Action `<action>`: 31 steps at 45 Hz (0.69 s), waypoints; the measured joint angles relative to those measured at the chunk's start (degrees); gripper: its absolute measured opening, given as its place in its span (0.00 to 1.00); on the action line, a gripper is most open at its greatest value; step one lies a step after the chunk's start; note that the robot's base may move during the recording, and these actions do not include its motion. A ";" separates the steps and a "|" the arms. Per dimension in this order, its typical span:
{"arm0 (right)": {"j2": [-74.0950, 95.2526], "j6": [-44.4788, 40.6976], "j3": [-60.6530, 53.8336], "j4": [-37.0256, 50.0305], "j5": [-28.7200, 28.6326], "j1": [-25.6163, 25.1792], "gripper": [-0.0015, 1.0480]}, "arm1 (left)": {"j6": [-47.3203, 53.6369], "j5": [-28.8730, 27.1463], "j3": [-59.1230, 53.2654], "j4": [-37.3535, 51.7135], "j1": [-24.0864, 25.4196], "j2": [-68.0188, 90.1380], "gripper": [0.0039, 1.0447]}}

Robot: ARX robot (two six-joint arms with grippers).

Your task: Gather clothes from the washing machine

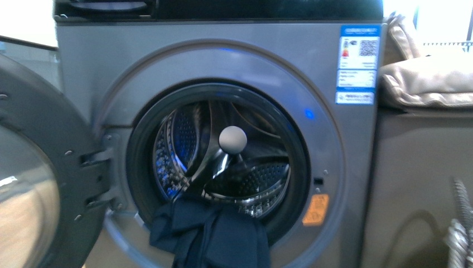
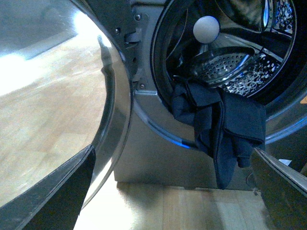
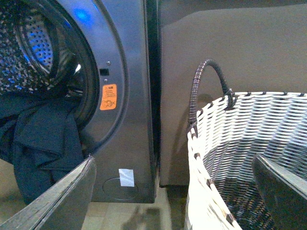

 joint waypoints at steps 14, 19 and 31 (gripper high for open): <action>0.00 0.00 0.00 0.02 0.00 0.00 0.93 | 0.02 0.00 0.00 0.00 -0.02 0.02 0.94; 0.00 0.00 0.00 0.02 0.00 0.00 0.93 | 0.02 0.00 0.00 0.00 0.00 0.02 0.94; 0.00 0.02 0.00 0.02 0.00 0.00 0.93 | -12.02 12.59 2.25 2.67 5.14 6.88 0.94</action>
